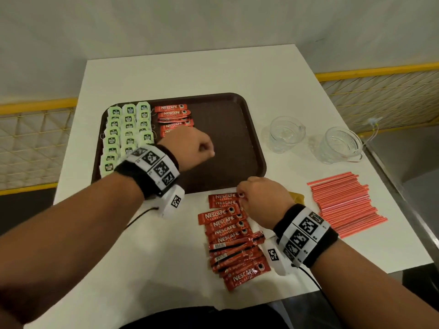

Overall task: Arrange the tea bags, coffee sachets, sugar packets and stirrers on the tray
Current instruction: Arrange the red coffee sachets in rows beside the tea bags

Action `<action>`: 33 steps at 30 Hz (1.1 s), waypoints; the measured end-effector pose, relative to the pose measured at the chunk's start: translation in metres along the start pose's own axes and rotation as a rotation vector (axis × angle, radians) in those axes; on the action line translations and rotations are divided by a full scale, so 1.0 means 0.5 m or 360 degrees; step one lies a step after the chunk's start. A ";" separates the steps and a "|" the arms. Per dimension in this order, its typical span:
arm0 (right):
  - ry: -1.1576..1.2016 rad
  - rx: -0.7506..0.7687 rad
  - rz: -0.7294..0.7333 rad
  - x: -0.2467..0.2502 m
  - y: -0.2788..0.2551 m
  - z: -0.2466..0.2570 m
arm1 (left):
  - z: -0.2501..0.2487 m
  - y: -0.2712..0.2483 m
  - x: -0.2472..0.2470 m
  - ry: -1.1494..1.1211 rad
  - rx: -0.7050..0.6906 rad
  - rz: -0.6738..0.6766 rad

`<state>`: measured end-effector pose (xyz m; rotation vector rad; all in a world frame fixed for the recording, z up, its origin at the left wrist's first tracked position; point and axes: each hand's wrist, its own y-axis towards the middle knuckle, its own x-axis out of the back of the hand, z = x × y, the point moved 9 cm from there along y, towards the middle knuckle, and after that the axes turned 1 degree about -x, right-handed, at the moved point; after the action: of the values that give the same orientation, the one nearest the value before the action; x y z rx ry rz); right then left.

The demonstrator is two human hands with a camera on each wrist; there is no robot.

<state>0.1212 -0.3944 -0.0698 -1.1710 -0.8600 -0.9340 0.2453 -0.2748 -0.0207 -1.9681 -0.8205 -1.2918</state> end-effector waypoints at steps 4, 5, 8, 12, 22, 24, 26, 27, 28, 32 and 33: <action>-0.0086 0.0031 0.0026 -0.018 0.014 -0.005 | -0.112 -0.065 -0.095 0.0115 -0.0267 0.0432; -0.0094 0.0028 0.0003 -0.020 0.016 -0.009 | -0.128 -0.074 -0.111 0.0178 -0.0291 0.0453; -0.0049 0.0025 -0.0022 -0.028 0.021 -0.018 | -0.148 -0.088 -0.150 0.0395 -0.0260 0.0432; 0.0066 0.0040 -0.0011 -0.024 0.021 -0.024 | -0.149 -0.096 -0.174 0.0341 -0.0175 0.0379; 0.0032 0.0077 0.0090 -0.020 0.011 -0.020 | -0.087 -0.117 -0.147 0.0065 0.0071 0.0230; 0.0011 0.0109 0.0099 -0.019 0.009 -0.015 | -0.065 -0.118 -0.116 0.0015 0.0117 0.0104; -0.0013 0.0153 0.0100 -0.017 0.000 -0.008 | -0.032 -0.115 -0.086 0.0009 0.0224 0.0009; -0.0015 0.0174 0.0091 -0.016 -0.004 -0.004 | -0.011 -0.111 -0.072 0.0039 0.0291 -0.0030; -0.0008 0.0190 0.0070 -0.012 -0.008 -0.002 | 0.011 -0.105 -0.061 0.0082 0.0363 -0.0048; 0.0153 0.0227 -0.0063 0.013 -0.020 -0.002 | 0.072 -0.068 -0.045 0.0250 0.0514 0.0059; 0.0186 0.0231 -0.0081 0.019 -0.023 -0.003 | 0.078 -0.059 -0.044 0.0303 0.0507 0.0076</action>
<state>0.1140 -0.3990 -0.0574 -0.9645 -0.8514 -0.9557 0.2363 -0.2300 -0.0484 -1.5806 -0.8230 -1.2153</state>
